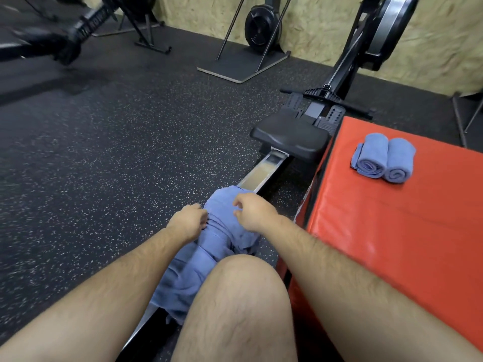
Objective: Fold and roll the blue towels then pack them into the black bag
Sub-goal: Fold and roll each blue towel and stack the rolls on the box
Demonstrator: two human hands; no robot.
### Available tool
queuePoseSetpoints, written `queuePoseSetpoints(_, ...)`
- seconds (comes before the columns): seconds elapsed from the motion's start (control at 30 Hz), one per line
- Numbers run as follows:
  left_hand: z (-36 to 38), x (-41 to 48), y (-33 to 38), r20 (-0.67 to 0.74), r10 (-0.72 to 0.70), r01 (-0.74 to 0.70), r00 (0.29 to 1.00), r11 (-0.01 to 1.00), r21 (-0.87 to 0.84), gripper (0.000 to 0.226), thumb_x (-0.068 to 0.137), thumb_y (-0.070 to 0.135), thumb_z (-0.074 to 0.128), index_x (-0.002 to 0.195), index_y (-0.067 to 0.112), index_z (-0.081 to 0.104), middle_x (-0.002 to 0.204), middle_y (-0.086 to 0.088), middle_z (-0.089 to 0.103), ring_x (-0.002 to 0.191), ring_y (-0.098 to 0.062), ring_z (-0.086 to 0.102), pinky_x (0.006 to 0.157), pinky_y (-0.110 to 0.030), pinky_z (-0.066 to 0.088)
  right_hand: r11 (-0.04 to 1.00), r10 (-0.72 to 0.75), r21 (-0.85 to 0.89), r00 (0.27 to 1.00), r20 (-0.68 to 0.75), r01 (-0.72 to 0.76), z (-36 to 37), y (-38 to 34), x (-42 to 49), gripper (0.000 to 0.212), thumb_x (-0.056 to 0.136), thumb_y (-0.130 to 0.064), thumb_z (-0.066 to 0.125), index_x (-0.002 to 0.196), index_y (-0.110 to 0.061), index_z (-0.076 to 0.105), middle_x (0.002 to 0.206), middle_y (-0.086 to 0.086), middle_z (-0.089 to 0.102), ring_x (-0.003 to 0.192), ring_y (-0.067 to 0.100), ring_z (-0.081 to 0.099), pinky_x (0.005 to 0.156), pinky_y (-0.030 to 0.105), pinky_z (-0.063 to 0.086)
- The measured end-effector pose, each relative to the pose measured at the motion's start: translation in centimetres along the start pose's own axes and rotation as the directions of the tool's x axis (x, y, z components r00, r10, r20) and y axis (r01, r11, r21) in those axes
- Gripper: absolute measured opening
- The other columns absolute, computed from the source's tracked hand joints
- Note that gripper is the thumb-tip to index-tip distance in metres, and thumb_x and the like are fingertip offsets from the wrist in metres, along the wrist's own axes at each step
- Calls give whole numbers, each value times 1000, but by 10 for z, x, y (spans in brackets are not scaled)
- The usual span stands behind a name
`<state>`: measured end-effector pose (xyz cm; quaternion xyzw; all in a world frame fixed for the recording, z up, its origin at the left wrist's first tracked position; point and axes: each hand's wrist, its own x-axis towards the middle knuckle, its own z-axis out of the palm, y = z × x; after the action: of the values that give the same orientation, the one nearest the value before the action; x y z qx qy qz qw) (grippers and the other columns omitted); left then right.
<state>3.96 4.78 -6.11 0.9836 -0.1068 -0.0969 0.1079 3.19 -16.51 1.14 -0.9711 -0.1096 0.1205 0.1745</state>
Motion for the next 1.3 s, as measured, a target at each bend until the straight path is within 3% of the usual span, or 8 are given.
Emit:
queuePoseSetpoints(0.13, -3, 4, 16, -61, -11, 6, 998, 996, -86, 6, 93, 21, 54, 89, 24, 50, 104, 1, 53, 101, -25, 53, 83, -40, 48, 999, 34, 21, 999, 37, -34, 4, 1, -3, 39, 99, -26, 52, 138, -21, 52, 139, -2, 54, 125, 20, 53, 102, 31, 45)
queuePoseSetpoints(0.27, -6, 19, 31, -9, -30, 29, 1000, 997, -77, 30, 94, 30, 56, 123, 26, 52, 119, -2, 52, 109, -28, 55, 87, -41, 48, 998, 58, 22, 996, 65, -59, 5, 6, 1, 44, 98, -26, 54, 142, -23, 48, 144, -3, 51, 127, 20, 53, 104, 34, 45)
queuePoseSetpoints(0.37, -1, 27, 34, 27, -92, 93, 995, 995, -26, 16, 97, 31, 54, 108, 23, 61, 114, -5, 49, 101, -27, 57, 80, -38, 48, 999, 44, 9, 996, 76, -45, 8, 8, 2, 45, 99, -25, 53, 143, -23, 46, 143, -4, 52, 127, 20, 53, 103, 34, 46)
queuePoseSetpoints(0.57, -47, 31, 65, -315, 15, -130, 949, 929, -346, 7, 95, 22, 52, 92, 20, 57, 92, -1, 49, 86, -21, 52, 79, -39, 45, 965, -75, 243, 991, -114, 101, -14, 18, 4, 65, 92, -29, 66, 150, -23, 39, 149, 2, 44, 136, 18, 43, 114, 33, 33)
queuePoseSetpoints(0.77, -126, 14, 115, -522, 168, -424, 836, 802, -421, 7, 96, 10, 56, 98, 17, 59, 93, 3, 57, 87, -8, 50, 79, -19, 40, 946, -78, 261, 916, -393, 193, -89, 10, -6, 7, 89, -24, 65, 90, -19, 61, 84, -4, 62, 84, 21, 57, 71, 34, 41)
queuePoseSetpoints(0.9, -145, 8, 136, -450, 203, -434, 870, 749, -501, 27, 95, 13, 62, 121, 20, 58, 106, 13, 61, 95, 4, 58, 87, -19, 47, 932, -14, 303, 852, -523, 201, -147, 25, -31, 19, 88, -27, 64, 81, -11, 59, 77, 2, 63, 77, 24, 56, 71, 38, 45)
queuePoseSetpoints(1.03, -173, 9, 187, -444, 149, -351, 884, 839, -417, 4, 94, 23, 62, 92, 23, 65, 83, 9, 69, 81, -14, 64, 81, -40, 53, 920, 30, 324, 786, -618, 220, -203, 46, -81, 16, 90, -30, 63, 85, -14, 61, 78, -2, 63, 78, 20, 57, 69, 36, 44)
queuePoseSetpoints(1.3, -255, -28, 348, -547, 322, -630, 773, 491, -601, 20, 92, 4, 59, 99, 18, 71, 92, 4, 74, 79, -4, 65, 72, -21, 52, 703, 300, 694, 821, -486, 154, -286, 87, -192, 49, 96, -62, 46, 81, -17, 57, 79, 0, 58, 73, 16, 57, 63, 37, 58)
